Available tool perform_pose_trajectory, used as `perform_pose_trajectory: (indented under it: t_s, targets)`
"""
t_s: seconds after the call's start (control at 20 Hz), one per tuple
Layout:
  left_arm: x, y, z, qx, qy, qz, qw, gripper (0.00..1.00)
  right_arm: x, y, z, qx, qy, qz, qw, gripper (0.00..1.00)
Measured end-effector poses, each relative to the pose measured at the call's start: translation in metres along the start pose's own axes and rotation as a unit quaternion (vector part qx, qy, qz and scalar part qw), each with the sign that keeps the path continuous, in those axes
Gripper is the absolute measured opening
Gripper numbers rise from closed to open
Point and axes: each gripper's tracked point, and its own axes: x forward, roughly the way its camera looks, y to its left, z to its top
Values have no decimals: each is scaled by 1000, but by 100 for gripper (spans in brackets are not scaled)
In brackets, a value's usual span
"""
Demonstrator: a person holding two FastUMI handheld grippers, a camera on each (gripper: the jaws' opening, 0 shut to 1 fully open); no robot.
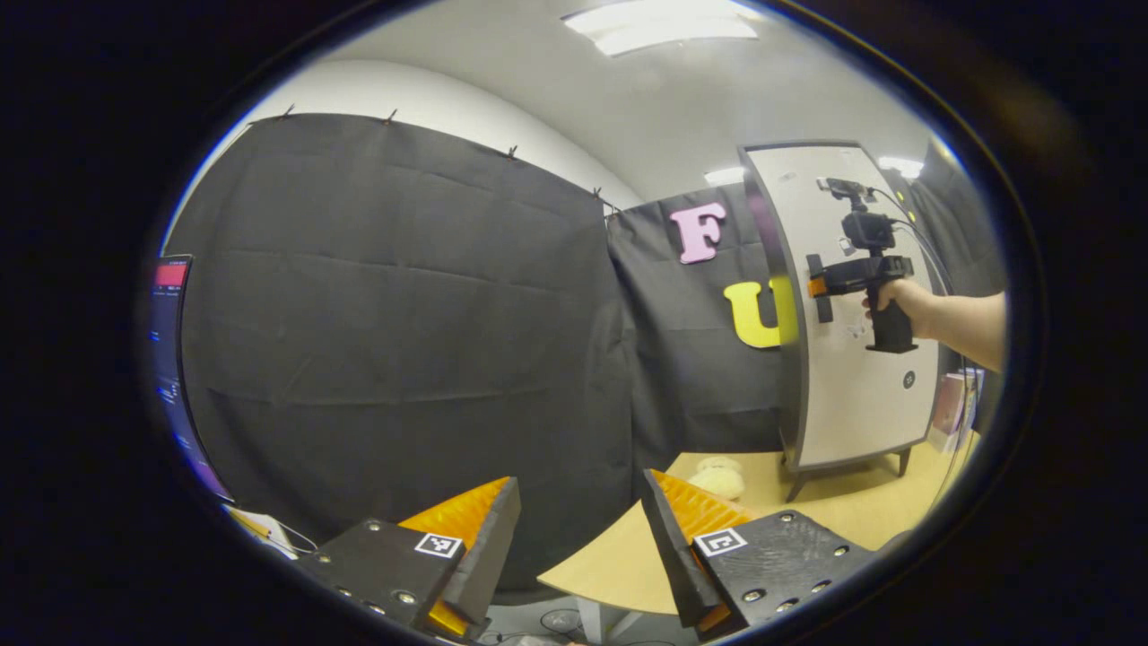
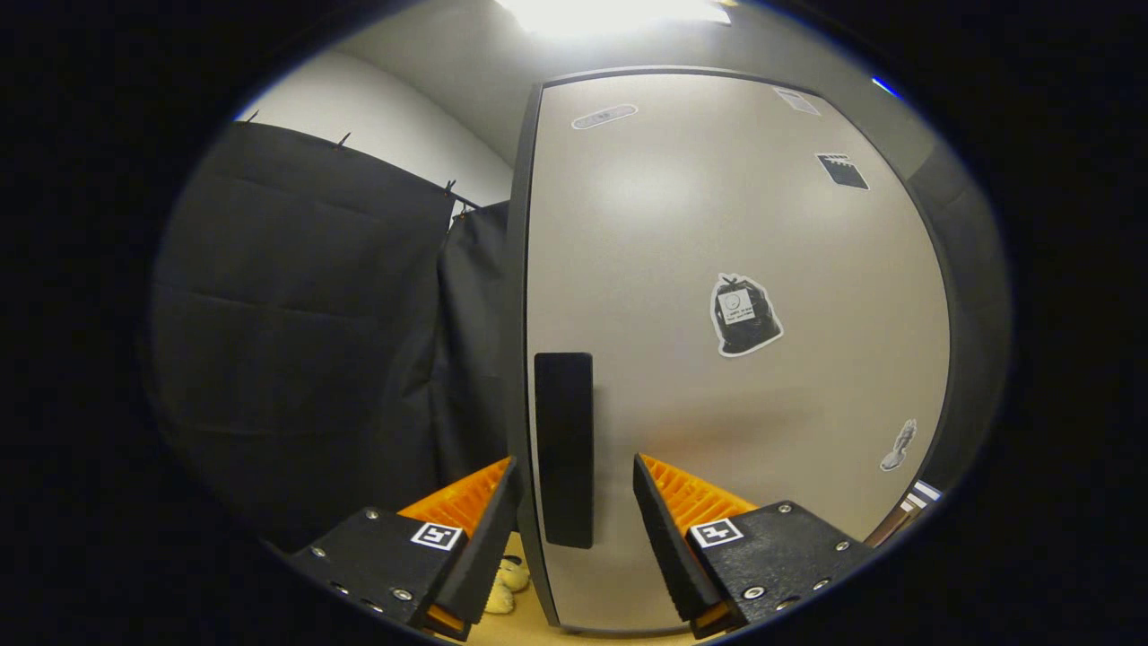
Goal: Open the cabinet door with the right hand, grasp the bottle in the cabinet with the left hand and place it on the coaster, then close the cabinet door with the right hand.
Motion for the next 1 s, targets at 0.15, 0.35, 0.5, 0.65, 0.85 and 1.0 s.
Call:
perform_pose_trajectory:
  t_s: [0.15,0.35,0.5,0.65,0.85,1.0]
  targets:
    - [2,4,-4,-3,2,2,1000,82,7,3,-1,-6,5,-19,1000,53]
    - [5,10,-6,-8,1,0,1000,82,14,3,-8,-4,28,-36,999,37]
    - [5,10,-5,-10,0,-6,1000,82,14,3,-9,5,37,-32,999,26]
    - [6,8,1,-13,-6,-18,1000,82,10,4,-10,-2,46,-26,999,14]
    - [13,-3,4,-12,-15,-40,999,82,0,7,-7,3,48,-12,999,16]
    - [10,-8,8,-14,-19,-57,998,78,-5,7,-7,7,48,1,999,16]
